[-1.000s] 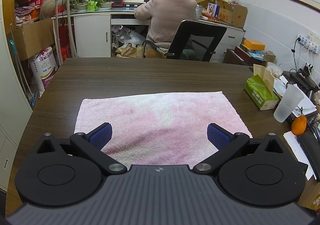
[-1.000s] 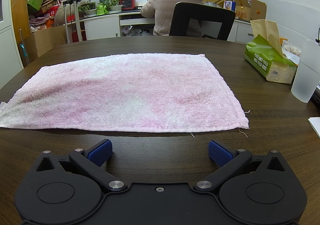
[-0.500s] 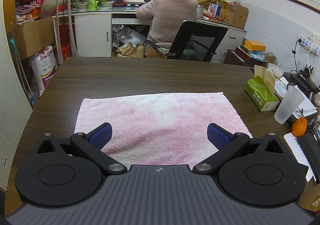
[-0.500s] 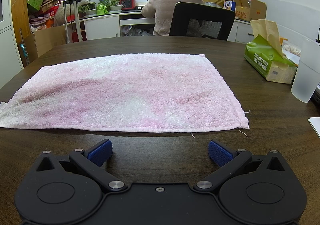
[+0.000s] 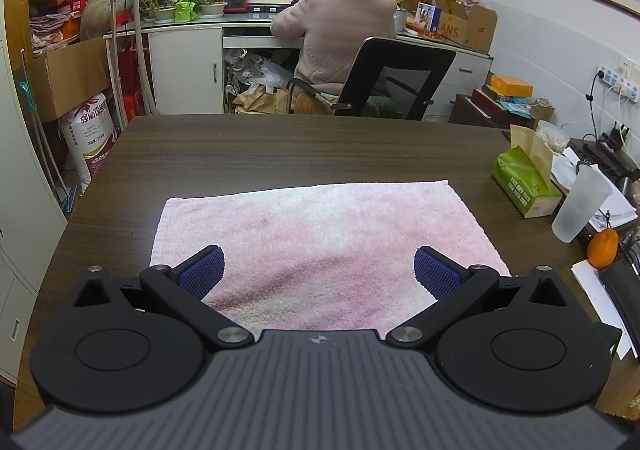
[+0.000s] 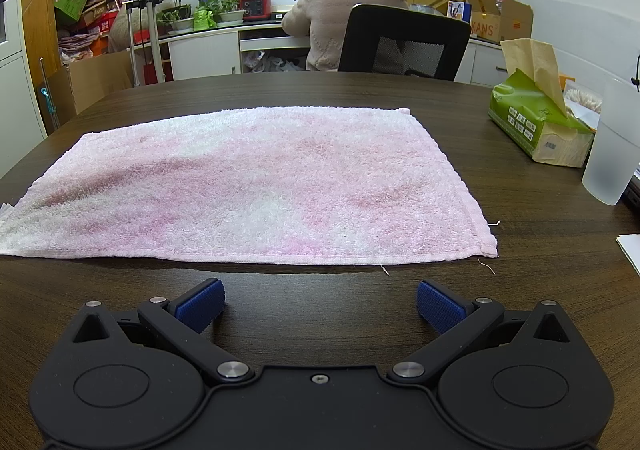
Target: Fold towel
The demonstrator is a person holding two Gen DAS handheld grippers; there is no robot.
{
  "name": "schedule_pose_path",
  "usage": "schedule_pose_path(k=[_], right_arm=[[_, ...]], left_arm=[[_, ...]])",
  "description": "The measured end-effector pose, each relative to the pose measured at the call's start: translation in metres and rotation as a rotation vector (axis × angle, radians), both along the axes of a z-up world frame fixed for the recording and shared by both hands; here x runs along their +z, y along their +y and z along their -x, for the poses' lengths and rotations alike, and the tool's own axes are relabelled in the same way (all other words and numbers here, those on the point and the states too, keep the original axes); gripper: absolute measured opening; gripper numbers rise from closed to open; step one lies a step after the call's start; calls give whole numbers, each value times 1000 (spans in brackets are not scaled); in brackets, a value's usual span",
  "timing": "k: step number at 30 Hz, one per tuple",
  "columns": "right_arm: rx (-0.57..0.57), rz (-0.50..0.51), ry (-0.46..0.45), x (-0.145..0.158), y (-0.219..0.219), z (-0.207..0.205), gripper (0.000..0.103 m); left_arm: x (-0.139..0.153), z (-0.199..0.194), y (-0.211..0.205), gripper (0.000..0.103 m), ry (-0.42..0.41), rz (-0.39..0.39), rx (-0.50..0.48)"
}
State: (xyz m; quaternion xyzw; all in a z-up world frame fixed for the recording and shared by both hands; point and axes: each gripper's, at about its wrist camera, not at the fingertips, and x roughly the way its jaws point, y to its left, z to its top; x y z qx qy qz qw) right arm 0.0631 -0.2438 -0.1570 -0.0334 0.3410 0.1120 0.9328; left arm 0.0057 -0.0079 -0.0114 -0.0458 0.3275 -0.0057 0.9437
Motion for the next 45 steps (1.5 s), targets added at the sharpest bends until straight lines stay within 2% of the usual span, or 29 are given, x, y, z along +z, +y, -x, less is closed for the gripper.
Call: schedule_pose_path(k=[13, 29, 37, 45], right_arm=[[0, 0, 0, 0, 0, 0, 103], [-6, 0, 0, 0, 1, 0, 103], [-12, 0, 0, -1, -1, -1, 103], [-20, 0, 0, 0, 1, 1, 103]], left_arm=[[2, 1, -5, 103, 0, -17, 6], [-2, 2, -6, 103, 8, -24, -45], [-3, 3, -6, 103, -11, -20, -70], [-14, 14, 11, 103, -51, -2, -55]])
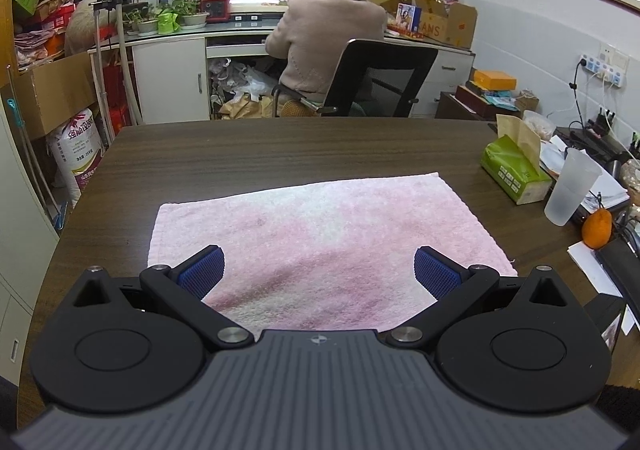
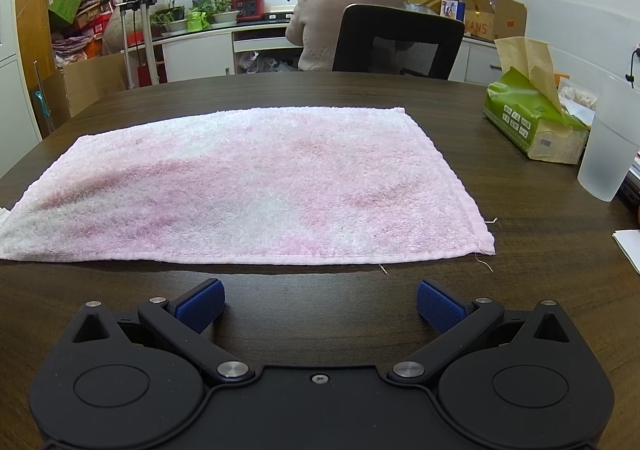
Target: Fold towel
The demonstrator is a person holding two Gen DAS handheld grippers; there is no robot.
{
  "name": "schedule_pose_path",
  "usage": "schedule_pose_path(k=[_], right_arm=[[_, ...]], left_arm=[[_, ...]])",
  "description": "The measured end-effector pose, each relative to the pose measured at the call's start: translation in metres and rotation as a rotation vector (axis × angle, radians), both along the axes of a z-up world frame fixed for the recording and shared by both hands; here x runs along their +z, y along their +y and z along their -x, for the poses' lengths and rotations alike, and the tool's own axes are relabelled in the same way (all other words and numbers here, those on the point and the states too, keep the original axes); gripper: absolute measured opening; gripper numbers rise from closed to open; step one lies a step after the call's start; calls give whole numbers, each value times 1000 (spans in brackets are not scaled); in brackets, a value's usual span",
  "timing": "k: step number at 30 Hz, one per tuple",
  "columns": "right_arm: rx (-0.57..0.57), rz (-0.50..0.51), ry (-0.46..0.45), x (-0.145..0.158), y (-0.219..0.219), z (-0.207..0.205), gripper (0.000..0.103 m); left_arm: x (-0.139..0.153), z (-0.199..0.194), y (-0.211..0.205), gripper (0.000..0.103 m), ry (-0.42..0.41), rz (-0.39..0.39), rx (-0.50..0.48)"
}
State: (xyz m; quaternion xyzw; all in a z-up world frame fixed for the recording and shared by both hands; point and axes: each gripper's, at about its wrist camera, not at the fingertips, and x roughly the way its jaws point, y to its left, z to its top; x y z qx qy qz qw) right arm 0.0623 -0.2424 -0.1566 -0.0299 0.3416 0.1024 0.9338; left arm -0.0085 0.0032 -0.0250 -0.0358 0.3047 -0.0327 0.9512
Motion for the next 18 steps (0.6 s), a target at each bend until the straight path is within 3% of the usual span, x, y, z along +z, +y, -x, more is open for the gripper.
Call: schedule_pose_path(k=[7, 18], right_arm=[[-2, 1, 4, 1, 0, 0, 103], [-28, 0, -2, 0, 2, 1, 103]], left_arm=[[-4, 0, 15, 103, 6, 15, 23], [-12, -7, 32, 103, 28, 29, -19]])
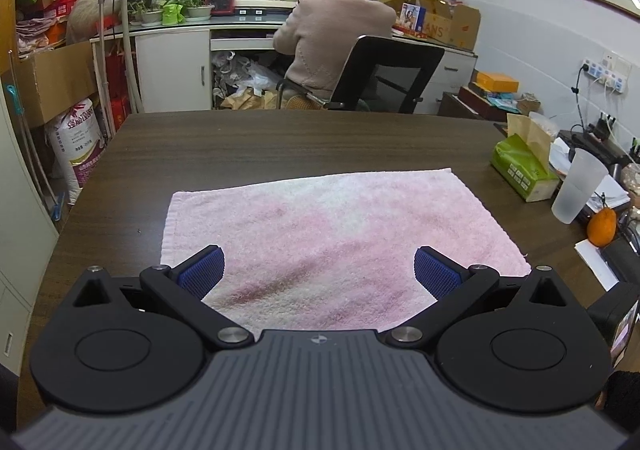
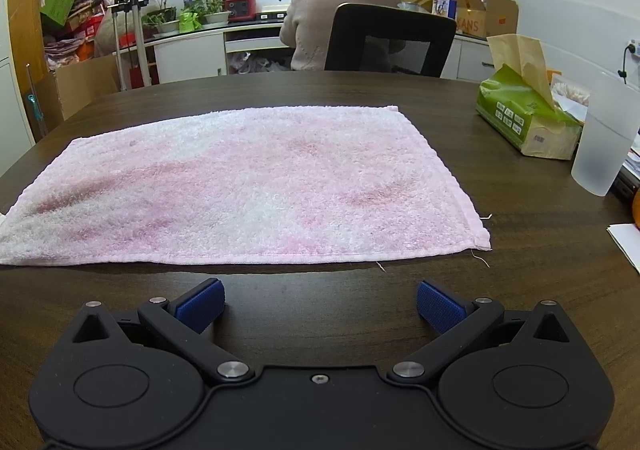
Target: Fold towel
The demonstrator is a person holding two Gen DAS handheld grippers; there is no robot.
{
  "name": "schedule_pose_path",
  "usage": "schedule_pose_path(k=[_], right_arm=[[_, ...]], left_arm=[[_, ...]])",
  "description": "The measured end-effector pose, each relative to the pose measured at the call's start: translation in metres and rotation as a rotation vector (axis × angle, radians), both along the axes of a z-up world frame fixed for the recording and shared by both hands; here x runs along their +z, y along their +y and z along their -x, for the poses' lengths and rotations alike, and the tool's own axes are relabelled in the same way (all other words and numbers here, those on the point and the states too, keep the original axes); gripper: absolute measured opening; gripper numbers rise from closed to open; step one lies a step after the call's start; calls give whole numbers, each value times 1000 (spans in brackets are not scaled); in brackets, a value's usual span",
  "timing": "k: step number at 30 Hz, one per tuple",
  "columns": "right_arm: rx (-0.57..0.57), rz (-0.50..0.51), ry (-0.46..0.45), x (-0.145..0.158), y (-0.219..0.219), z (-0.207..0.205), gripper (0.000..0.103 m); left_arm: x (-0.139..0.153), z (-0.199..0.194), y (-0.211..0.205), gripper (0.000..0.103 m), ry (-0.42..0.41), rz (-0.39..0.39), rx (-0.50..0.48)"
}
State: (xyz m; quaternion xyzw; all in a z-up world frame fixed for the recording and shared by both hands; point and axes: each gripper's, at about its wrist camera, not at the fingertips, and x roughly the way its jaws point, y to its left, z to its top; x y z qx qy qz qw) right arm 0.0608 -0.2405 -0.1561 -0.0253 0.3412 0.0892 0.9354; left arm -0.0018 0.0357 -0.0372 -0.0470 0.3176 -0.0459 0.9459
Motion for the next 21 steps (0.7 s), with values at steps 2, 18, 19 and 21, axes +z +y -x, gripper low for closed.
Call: schedule_pose_path(k=[2, 18, 19, 21], right_arm=[[0, 0, 0, 0, 0, 0, 103], [-1, -1, 0, 0, 0, -1, 103], [-1, -1, 0, 0, 0, -1, 103], [-1, -2, 0, 0, 0, -1, 103]], left_arm=[[-1, -1, 1, 103, 1, 3, -5], [-5, 4, 7, 103, -5, 17, -41], [-6, 4, 8, 103, -4, 16, -39], [-7, 6, 8, 103, -1, 22, -37]])
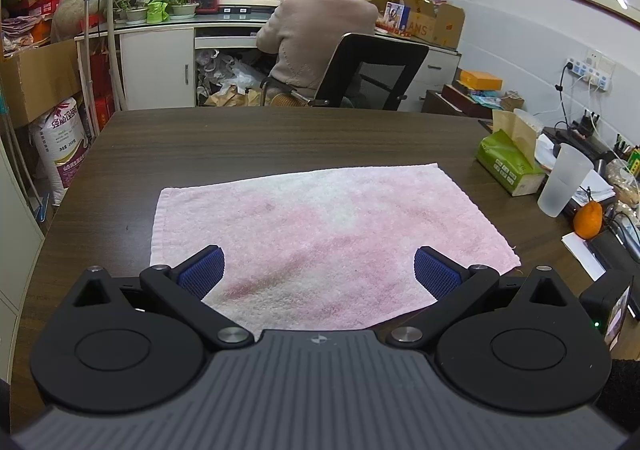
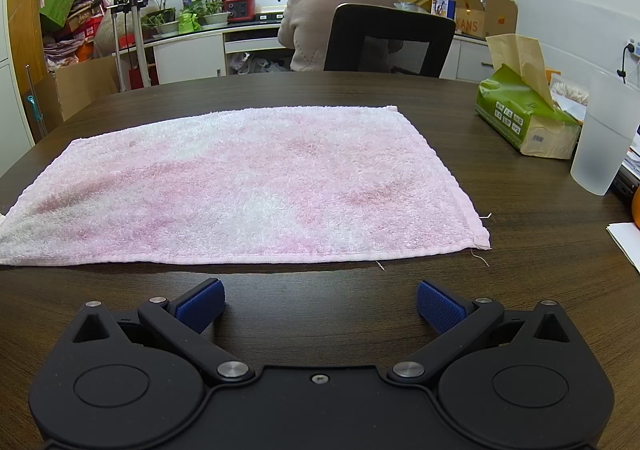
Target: Fold towel
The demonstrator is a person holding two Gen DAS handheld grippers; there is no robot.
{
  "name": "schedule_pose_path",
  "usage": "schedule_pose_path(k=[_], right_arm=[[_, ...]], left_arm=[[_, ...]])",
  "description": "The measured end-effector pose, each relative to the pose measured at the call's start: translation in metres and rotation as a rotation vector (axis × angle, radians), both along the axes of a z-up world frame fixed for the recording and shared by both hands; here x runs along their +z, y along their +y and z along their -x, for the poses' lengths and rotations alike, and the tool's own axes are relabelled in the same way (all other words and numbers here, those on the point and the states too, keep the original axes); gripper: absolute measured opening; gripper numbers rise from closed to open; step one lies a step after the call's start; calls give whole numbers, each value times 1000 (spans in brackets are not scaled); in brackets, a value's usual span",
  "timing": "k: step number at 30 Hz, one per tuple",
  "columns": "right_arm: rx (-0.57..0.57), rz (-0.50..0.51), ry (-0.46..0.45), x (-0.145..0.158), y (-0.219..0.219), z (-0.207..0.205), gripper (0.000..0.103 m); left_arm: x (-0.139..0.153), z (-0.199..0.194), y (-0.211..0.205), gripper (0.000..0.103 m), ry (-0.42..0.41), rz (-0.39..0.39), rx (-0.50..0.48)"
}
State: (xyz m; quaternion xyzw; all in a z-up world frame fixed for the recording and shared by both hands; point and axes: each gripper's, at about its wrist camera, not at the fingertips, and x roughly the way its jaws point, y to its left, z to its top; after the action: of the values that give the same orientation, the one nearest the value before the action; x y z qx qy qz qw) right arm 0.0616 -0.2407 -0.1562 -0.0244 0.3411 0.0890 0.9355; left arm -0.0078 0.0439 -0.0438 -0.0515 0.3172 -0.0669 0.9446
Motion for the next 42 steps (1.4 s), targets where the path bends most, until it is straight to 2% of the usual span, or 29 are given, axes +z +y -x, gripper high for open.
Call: schedule_pose_path(k=[16, 23, 31, 34, 39, 42], right_arm=[[-4, 1, -1, 0, 0, 1, 103], [-4, 2, 0, 0, 0, 1, 103], [-4, 2, -1, 0, 1, 1, 103], [-4, 2, -1, 0, 0, 1, 103], [-4, 2, -1, 0, 0, 1, 103], [-4, 2, -1, 1, 0, 1, 103]], left_arm=[[-13, -4, 4, 103, 32, 27, 81], [-20, -11, -1, 103, 65, 14, 76], [-23, -12, -2, 103, 62, 21, 70], [-24, -14, 0, 103, 67, 44, 82], [-24, -20, 9, 103, 117, 133, 91], [-25, -20, 12, 103, 113, 148, 98]])
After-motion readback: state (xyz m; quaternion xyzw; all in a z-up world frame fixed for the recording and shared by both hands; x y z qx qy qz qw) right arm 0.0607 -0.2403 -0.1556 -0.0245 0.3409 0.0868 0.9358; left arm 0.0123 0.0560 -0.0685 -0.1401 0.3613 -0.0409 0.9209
